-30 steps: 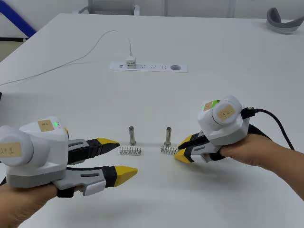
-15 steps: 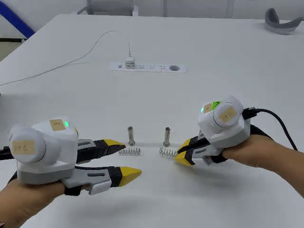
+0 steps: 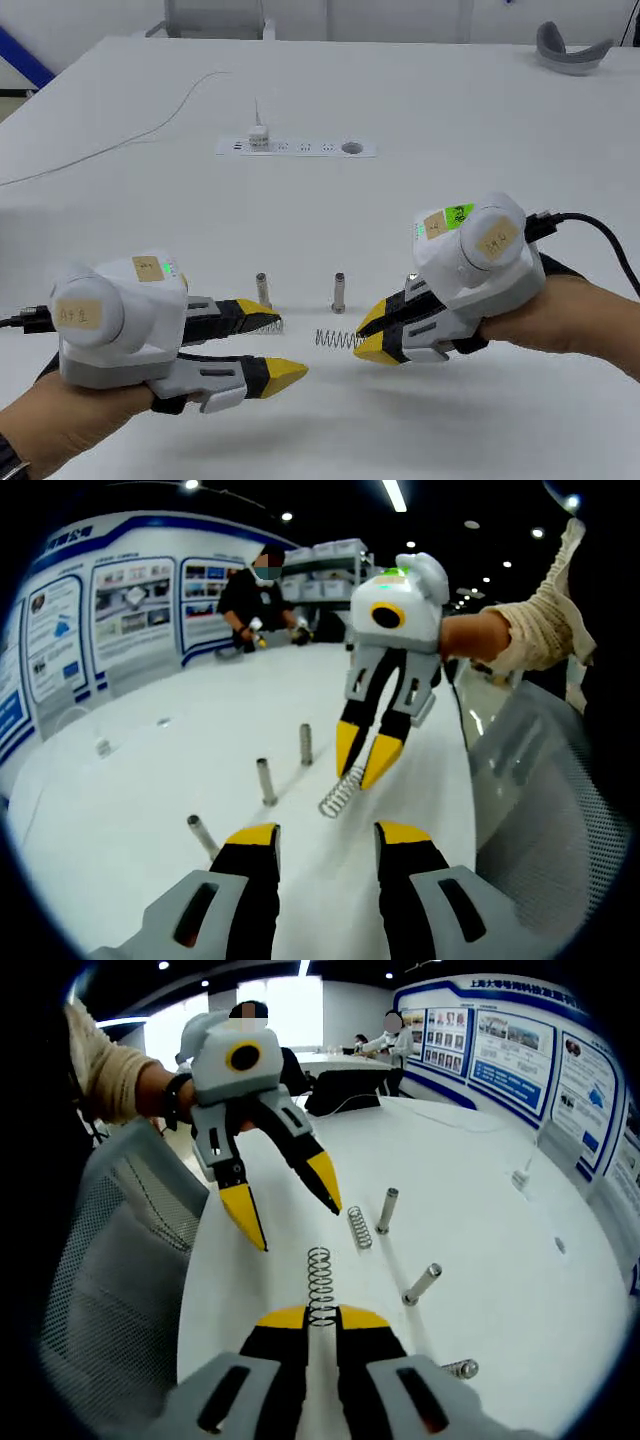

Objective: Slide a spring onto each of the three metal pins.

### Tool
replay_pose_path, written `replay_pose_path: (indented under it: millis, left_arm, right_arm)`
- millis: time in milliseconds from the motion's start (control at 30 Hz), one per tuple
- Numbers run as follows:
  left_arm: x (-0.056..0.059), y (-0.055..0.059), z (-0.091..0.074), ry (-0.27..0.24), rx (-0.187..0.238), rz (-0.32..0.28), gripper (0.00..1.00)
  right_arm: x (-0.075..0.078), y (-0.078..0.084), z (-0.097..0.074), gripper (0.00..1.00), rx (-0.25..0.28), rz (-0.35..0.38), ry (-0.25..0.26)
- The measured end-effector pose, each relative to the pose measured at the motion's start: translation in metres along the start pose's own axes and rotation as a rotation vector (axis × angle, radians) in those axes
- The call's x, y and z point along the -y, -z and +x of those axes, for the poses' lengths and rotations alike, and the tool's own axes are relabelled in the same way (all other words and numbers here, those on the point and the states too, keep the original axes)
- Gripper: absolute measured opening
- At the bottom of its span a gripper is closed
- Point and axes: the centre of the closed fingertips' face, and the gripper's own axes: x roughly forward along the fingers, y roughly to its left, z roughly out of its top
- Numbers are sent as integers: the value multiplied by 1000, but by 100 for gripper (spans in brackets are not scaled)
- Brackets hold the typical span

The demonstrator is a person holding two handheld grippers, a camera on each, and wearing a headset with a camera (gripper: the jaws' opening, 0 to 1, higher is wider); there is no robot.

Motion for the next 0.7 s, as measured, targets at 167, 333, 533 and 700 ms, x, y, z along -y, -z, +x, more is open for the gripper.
replay_pose_path:
  millis: [167, 333, 533, 700]
  left_arm:
    - [3, -1, 3, 20, -3, 25, 36]
    - [8, -3, 5, 38, -3, 57, 32]
    - [13, -3, 7, 56, -6, 86, 25]
    - [16, -2, 9, 66, -11, 112, 19]
  right_arm:
    - [-8, -8, 1, 11, -4, -37, -26]
    - [-14, -12, 3, 11, -19, -66, -45]
    - [-17, -13, 3, 11, -32, -88, -50]
    - [-19, -13, 2, 11, -46, -109, -54]
